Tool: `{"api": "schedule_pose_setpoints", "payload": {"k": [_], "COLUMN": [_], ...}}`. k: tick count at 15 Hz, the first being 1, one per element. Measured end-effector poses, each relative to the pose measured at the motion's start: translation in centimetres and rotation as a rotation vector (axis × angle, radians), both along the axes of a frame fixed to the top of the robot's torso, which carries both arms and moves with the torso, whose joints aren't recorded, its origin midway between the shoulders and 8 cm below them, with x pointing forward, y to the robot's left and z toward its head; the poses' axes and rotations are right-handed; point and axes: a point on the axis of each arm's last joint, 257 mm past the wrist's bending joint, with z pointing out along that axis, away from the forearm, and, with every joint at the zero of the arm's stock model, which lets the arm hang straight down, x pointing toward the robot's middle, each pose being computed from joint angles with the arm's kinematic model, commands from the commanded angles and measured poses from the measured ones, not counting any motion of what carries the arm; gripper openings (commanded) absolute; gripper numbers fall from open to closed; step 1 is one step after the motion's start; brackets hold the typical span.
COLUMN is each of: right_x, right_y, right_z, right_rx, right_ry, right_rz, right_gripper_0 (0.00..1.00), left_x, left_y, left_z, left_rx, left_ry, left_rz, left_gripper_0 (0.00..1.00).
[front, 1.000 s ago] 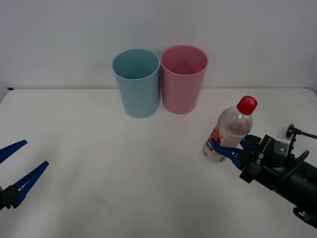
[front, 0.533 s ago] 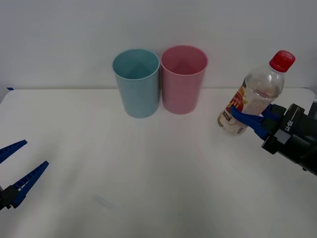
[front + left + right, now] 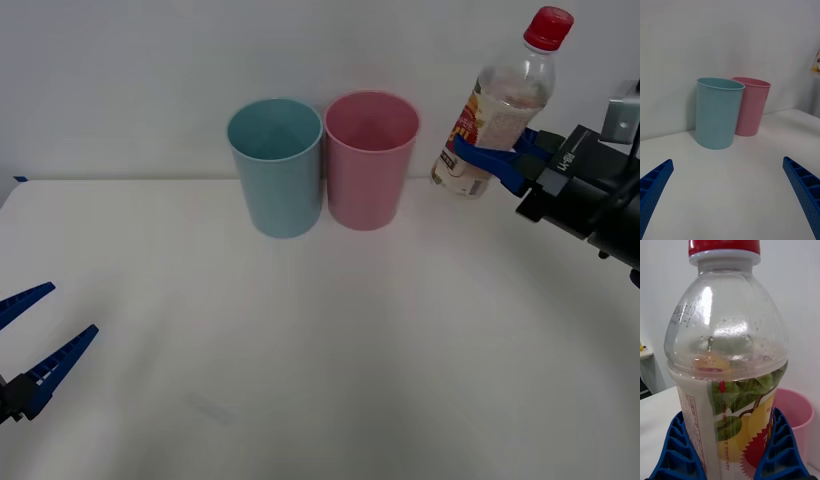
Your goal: Grasp the object on the table and drop it into the matching bin: aluminum can to the light blue bin, PET bottle to the pink bin.
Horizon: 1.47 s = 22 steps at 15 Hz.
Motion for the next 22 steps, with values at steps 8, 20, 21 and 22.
{"api": "schedule_pose_setpoints", "payload": {"k": [8,20,21,22], "right_x": [10.0,20.4,20.8,21.1], "right_y": [3.4,8.1,8.5,9.0], "right_z": [-0.1,-0.2,-0.4,-0.5], "right_rx": [-0.074,-0.038,-0.038,-0.038], "right_ry": [0.009,0.085,0.088,0.089], "right_rz": [-0.032,-0.175,-0.184,-0.191], "right_gripper_0": [0.0,0.0,0.0,0.0], "left_x": [0.0,0.0,0.0,0.0], "left_y": [0.0,0.0,0.0,0.0], "left_z": [0.0,0.0,0.0,0.0], "left_rx": [0.0,0.0,0.0,0.0], "left_ry": [0.0,0.0,0.0,0.0], "left_rz": [0.0,0.0,0.0,0.0], "left_gripper_0": [1.0,1.0,1.0,1.0]}}
